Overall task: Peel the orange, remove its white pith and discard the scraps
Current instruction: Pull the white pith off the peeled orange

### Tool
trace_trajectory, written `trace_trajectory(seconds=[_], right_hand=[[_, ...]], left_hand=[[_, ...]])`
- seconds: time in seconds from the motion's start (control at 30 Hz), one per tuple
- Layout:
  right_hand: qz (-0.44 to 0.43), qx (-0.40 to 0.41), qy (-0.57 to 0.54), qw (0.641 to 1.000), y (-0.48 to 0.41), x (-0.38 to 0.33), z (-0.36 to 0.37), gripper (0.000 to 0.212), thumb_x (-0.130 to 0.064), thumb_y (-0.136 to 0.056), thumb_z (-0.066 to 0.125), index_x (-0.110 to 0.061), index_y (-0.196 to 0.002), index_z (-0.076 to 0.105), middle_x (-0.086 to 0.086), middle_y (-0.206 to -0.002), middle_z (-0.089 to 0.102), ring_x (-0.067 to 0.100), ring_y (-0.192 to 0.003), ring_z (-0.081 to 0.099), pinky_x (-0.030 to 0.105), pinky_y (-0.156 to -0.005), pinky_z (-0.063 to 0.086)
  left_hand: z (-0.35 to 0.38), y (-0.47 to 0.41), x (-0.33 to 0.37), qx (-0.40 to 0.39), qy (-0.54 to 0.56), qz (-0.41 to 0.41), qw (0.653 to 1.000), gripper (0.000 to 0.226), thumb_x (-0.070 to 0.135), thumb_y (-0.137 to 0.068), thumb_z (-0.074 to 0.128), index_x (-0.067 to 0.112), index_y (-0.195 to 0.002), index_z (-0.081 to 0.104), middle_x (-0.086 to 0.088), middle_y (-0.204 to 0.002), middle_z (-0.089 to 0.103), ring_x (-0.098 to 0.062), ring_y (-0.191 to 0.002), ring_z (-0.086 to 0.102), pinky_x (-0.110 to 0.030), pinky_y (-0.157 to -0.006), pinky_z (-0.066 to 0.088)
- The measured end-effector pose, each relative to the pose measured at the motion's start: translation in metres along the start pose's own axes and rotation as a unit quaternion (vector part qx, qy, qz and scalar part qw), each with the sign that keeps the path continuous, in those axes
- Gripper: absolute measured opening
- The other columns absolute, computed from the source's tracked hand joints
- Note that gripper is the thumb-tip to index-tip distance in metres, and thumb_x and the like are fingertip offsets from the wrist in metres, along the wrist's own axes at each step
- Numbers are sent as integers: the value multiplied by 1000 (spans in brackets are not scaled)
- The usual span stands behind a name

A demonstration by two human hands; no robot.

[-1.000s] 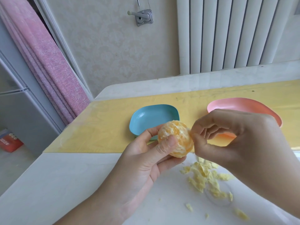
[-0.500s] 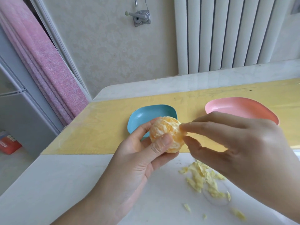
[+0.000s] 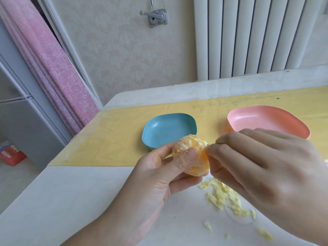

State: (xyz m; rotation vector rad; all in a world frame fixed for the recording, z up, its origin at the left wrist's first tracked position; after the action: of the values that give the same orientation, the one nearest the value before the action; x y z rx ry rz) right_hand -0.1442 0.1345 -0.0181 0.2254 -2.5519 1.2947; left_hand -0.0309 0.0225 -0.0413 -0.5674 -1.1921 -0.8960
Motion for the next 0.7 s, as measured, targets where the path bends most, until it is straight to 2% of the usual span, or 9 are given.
trace_trajectory(seconds=[0.2,0.3,0.4,0.47,0.57,0.7], right_hand=[[45,8,-53,998,0,5,1,30,-12,-91,53,-9,-63,63,5,-61,56,27,-48,50,32,-40,39],[79,9,-73,994,-1,7,1,26,-16,-89,54,-11,-65,64,2,-62,57,24,-50,51,30,-44,35],[132,14,-112,985,-2,10,3,17,-17,-82,59,-14,-67,66,-2,-61,58,19,-51,54,27,-48,36],[176,13,-175,969,-3,15,4,11,-17,-78,63,-17,-68,68,-9,-62,59,9,-56,55,20,-54,41],[225,-9,-304,926,-2,24,6,6,-17,-76,70,-22,-76,73,-18,-68,64,-1,-66,63,8,-60,47],[244,-31,-440,864,-2,32,10,12,-30,-83,69,-28,-94,75,-18,-87,70,0,-81,68,11,-72,51]], left_hand=[[-1,-2,0,-3,3,6,1000,34,24,-71,77,13,-103,73,-12,-100,73,-20,-87,71,-26,-75,55],[-1,-3,0,-11,0,13,1000,40,24,-68,76,13,-106,72,-13,-104,72,-20,-91,70,-26,-77,55],[-1,-2,1,-15,2,17,1000,41,22,-67,76,12,-107,71,-13,-106,71,-20,-93,69,-27,-77,55],[-1,-2,1,-15,15,16,1000,42,20,-67,76,11,-107,71,-13,-107,71,-23,-96,69,-27,-77,55],[-1,-3,3,-13,39,13,999,42,17,-69,77,7,-109,69,-17,-111,69,-31,-104,66,-28,-78,56],[0,-4,8,2,58,12,998,41,19,-69,70,5,-107,70,-18,-110,70,-35,-103,66,-27,-75,56]])
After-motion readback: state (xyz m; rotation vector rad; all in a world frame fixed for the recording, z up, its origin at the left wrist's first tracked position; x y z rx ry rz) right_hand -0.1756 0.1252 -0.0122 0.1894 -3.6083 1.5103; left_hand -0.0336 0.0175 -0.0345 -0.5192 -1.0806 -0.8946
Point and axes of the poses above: each hand's wrist, its own y-axis away from the middle knuckle, its own z-axis out of the palm, x = y × z, the point moved 3 cm from there along -y, towards the middle knuckle
